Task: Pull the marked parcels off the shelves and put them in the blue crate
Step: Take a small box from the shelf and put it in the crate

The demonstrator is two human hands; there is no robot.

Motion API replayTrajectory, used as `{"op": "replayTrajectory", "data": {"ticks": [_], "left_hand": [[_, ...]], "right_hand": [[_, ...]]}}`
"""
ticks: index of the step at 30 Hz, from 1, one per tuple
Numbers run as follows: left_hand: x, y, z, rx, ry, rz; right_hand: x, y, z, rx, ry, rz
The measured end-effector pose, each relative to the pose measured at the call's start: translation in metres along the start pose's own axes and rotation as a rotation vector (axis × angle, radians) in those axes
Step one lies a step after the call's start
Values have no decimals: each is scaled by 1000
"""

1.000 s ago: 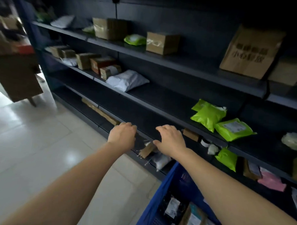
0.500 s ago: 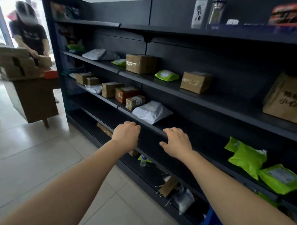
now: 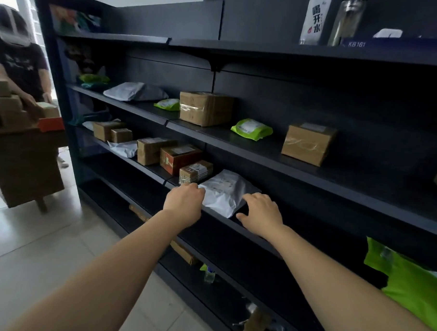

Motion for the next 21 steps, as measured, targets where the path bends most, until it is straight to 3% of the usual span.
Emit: {"op": "replayTrajectory", "data": {"ticks": [12, 21], "left_hand": [[-78, -164, -49, -27, 42, -129], [-179, -284, -80, -173, 40, -285]], "right_hand": [[-52, -162, 33, -111, -39, -97], [-128, -252, 58, -350, -145, -209]]}}
Point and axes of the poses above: each hand's wrist, its own y-axis away from the middle knuckle, its own x-axis out of the back of the hand, z = x × y, the point moved 9 cm from there along -y, towards the middle knuckle, and after that the axes turned 5 degrees about -z, right-handed, at the moved point
